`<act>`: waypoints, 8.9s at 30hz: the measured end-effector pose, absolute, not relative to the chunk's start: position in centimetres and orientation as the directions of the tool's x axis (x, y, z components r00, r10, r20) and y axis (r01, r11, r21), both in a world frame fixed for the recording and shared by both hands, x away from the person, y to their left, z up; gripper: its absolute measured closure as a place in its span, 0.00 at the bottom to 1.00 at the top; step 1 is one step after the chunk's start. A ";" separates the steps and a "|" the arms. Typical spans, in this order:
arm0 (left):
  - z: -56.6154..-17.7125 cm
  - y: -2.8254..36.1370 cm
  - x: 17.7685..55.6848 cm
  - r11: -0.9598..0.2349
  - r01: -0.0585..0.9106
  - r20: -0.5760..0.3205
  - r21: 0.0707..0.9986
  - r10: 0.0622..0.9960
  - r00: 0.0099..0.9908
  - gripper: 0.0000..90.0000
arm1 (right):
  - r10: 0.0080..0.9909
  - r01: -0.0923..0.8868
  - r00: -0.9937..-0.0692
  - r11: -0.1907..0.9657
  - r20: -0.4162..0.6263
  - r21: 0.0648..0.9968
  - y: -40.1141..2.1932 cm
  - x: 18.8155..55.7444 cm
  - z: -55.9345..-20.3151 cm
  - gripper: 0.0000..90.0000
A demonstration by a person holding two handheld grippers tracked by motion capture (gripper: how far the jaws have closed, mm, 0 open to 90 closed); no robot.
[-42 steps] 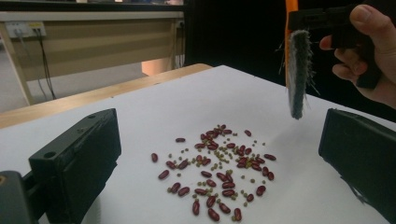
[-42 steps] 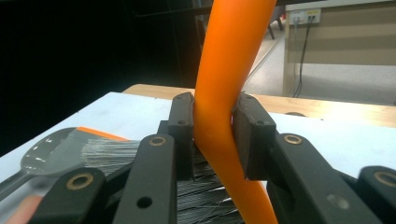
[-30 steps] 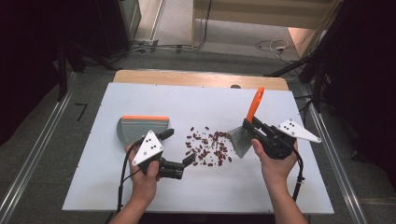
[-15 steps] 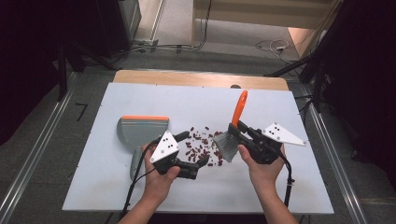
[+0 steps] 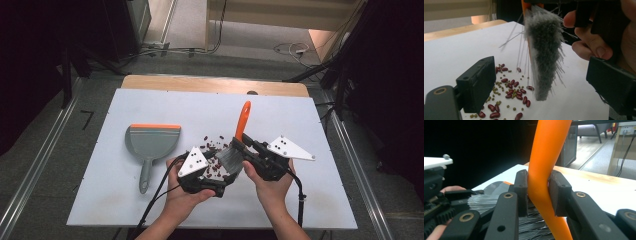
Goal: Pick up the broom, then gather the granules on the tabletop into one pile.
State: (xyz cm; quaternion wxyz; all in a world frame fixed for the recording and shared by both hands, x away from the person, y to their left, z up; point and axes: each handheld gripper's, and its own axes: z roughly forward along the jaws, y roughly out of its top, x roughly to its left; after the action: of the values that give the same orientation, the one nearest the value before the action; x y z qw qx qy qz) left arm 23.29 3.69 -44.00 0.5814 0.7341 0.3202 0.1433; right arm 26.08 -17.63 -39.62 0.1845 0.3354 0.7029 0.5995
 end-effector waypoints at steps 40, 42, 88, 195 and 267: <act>-43.4 6.8 24.9 -0.140 0.379 -0.237 0.915 0.573 0.785 0.96 | 0.508 0.226 -0.846 0.067 0.161 0.972 -18.2 26.4 -38.2 0.54; -43.1 7.6 25.1 -0.154 0.370 -0.234 0.916 0.542 0.807 0.96 | 0.452 0.213 -0.879 0.089 0.151 0.973 -18.9 26.9 -38.1 0.55; -42.9 8.0 24.6 -0.267 0.292 -0.235 0.918 0.226 0.945 0.95 | 0.056 0.285 -0.958 0.216 0.280 0.934 -18.5 28.5 -40.7 0.67; -46.0 19.7 22.2 -0.090 0.371 -0.220 0.924 0.667 0.711 0.00 | 0.602 0.473 -0.625 0.798 -0.496 0.373 -15.4 39.6 -43.9 0.76; -46.5 21.3 22.4 -0.072 0.375 -0.231 0.924 0.678 0.698 0.00 | 0.059 -0.043 -0.901 0.974 -0.429 0.224 -5.8 37.8 -45.4 0.76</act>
State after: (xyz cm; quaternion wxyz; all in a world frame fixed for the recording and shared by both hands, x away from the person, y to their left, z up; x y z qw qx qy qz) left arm 22.42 21.35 -46.48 0.5750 0.7200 0.3656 0.1319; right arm 37.79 -5.84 -45.45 0.2221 0.0042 0.9682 0.1149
